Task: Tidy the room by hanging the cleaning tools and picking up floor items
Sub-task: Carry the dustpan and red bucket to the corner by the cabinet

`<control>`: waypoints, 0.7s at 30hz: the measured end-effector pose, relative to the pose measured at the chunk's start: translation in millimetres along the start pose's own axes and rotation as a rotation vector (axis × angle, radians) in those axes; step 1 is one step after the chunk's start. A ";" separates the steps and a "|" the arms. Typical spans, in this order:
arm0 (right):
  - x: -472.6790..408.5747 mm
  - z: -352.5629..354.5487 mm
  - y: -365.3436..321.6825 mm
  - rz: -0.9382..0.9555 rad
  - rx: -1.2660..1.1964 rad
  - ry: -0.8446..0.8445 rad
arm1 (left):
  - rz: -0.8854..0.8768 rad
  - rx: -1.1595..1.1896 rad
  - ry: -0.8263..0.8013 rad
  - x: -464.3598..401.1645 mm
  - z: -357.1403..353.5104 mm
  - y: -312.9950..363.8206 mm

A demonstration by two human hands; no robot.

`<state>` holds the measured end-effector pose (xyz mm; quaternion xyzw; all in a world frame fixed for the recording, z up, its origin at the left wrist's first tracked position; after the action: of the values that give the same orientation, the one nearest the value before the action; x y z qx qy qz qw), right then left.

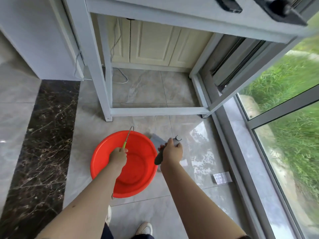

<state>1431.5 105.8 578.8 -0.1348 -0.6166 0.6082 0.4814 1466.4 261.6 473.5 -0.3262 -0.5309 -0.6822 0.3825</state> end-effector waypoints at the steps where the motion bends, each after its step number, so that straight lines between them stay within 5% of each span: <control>1: 6.3 -2.6 -0.7 0.000 0.035 -0.014 | 0.012 0.012 0.007 1.4 6.2 -3.0; 9: 95.2 -34.0 -19.5 -0.073 0.044 -0.248 | -0.002 0.024 0.150 50.1 126.1 -27.9; 21: 218.5 -121.4 -40.6 0.103 0.292 -0.578 | -0.004 0.138 0.393 92.9 292.8 -33.9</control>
<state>1431.2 336.2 683.8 0.0830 -0.6264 0.7269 0.2691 1402.5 535.4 601.9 -0.1591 -0.4920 -0.6956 0.4988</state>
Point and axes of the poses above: each hand's wrist, its own x-axis away from the middle knuckle, its own z-axis out of the back of the hand, y = z × x, the point moved 2 cm from there along -x, towards the middle knuckle, and after that the axes turned 15 degrees about z, right-handed, at the moved point
